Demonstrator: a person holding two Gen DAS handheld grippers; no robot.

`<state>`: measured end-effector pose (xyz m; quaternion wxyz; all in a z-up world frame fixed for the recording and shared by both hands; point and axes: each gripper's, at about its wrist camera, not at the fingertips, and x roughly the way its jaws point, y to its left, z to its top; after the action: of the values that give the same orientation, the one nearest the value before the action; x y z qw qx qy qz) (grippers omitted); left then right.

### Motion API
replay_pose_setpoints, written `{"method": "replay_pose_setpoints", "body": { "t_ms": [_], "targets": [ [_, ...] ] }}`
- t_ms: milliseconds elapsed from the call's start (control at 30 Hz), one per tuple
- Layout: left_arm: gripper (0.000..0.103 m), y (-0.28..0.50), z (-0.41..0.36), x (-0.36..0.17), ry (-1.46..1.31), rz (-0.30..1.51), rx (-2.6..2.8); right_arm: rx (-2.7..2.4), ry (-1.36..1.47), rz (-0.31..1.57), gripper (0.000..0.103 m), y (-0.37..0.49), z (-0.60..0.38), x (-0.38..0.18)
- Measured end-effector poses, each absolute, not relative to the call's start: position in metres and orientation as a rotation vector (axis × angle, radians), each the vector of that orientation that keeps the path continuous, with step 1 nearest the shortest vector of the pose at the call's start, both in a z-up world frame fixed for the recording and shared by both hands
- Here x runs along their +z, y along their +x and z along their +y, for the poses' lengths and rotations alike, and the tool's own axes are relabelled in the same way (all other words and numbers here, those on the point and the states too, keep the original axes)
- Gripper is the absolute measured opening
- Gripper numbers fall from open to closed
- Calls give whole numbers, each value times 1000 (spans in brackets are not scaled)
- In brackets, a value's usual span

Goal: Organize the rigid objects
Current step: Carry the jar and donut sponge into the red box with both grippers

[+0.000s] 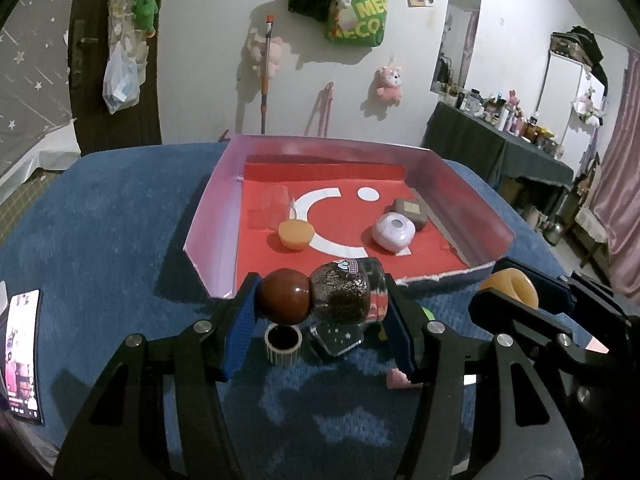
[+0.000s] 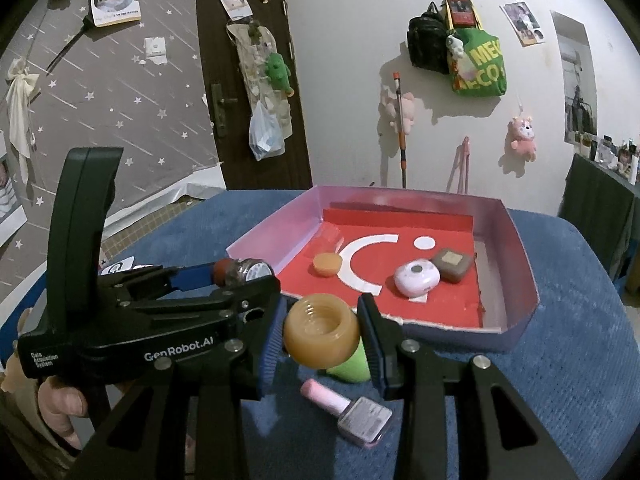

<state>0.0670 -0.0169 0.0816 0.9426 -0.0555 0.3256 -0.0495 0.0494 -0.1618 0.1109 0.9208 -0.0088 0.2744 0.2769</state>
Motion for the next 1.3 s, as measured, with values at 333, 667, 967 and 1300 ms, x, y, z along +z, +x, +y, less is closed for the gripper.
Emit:
{"method": "replay_pose_setpoints", "body": {
  "t_ms": [333,667,967,1300],
  "targets": [
    [56,83,-13,88,-115,667,-103,568,-18,563,40,55,-161,114],
    [56,106,-10,90,-117,694,-114,566,-6,594,40,89,-161,122],
    [56,130,-14,76,-107,765,-128,561,7,660,40,112,-162,108],
    [56,154,-14,52,-119,871,-147,545,59,801,40,148,-166,81]
  ]
}}
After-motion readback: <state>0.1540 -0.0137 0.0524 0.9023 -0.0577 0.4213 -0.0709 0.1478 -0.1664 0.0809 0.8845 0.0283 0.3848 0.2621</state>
